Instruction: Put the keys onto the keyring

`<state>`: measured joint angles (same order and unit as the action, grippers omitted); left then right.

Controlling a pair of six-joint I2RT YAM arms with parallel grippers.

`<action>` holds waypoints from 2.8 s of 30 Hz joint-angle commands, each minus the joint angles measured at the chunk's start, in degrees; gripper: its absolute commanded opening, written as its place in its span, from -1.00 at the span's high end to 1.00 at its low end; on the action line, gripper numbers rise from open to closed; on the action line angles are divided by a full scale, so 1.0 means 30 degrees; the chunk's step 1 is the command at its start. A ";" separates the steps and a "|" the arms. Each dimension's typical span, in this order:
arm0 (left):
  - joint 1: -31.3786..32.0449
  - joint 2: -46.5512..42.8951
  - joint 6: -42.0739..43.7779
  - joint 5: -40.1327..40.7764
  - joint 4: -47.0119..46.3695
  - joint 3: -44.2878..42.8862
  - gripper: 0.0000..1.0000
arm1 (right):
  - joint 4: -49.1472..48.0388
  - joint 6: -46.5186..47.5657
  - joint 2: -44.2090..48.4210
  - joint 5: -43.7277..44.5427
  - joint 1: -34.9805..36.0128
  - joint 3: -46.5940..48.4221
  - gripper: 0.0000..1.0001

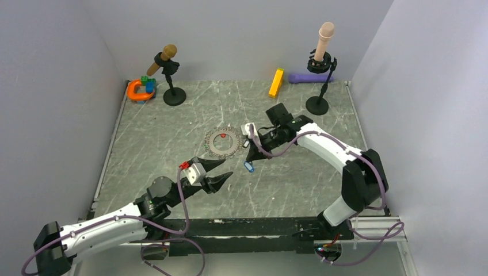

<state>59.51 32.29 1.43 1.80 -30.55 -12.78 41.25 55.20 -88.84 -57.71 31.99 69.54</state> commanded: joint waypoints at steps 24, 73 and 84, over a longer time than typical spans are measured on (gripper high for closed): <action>0.0085 -0.1586 -0.1903 0.0819 0.1301 0.1408 -0.16 | 0.2143 0.2638 -0.3422 0.5272 0.0764 -0.1654 0.37; 0.0077 -0.1178 -0.2008 0.0381 0.0392 0.1099 -0.17 | -0.1913 0.2794 0.1086 -0.2451 -0.0420 -0.1437 1.00; 0.0057 0.0510 -0.2387 0.0085 -0.0848 0.1211 -0.18 | -0.4683 0.0025 0.1456 -0.0388 -0.0727 -0.4699 1.00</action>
<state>59.51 31.90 -4.38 3.73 -29.41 -7.01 32.18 57.49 -85.34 -61.73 29.87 58.59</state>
